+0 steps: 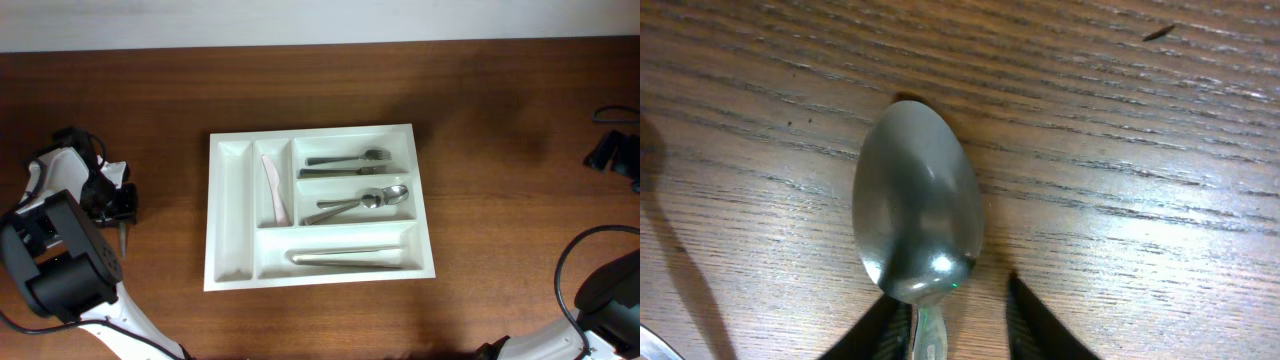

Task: Pack container
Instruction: 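Lower the left gripper onto a silver spoon and close it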

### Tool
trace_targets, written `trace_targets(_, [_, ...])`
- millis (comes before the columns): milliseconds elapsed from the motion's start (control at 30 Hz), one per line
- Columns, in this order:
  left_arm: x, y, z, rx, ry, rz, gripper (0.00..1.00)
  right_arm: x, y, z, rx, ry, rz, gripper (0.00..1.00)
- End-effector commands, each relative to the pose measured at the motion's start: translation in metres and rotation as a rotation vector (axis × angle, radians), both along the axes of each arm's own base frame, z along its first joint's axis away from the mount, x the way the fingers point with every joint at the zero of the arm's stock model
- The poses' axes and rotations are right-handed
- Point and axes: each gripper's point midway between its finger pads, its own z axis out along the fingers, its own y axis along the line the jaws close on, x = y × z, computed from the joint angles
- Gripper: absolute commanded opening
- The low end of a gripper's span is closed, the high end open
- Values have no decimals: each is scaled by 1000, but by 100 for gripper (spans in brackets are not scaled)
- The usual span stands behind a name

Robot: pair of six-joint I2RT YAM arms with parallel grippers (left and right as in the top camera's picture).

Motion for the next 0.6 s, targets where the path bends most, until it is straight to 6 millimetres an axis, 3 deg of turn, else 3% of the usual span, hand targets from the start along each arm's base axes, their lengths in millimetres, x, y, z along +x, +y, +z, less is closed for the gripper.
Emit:
trace_targets(0, [-5, -3, -7, -24, 15, 3, 26, 0, 3, 7, -1, -20, -1, 99])
trace_targets(267, [-5, -2, -7, -23, 14, 13, 2, 0, 3, 7, -1, -20, -1, 99])
trace_targets(467, [-2, -3, -5, -27, 4, 35, 2, 0, 3, 7, -1, -20, -1, 99])
trace_targets(567, [11, -10, 1, -80, -45, 42, 2, 0, 3, 7, -1, -20, -1, 99])
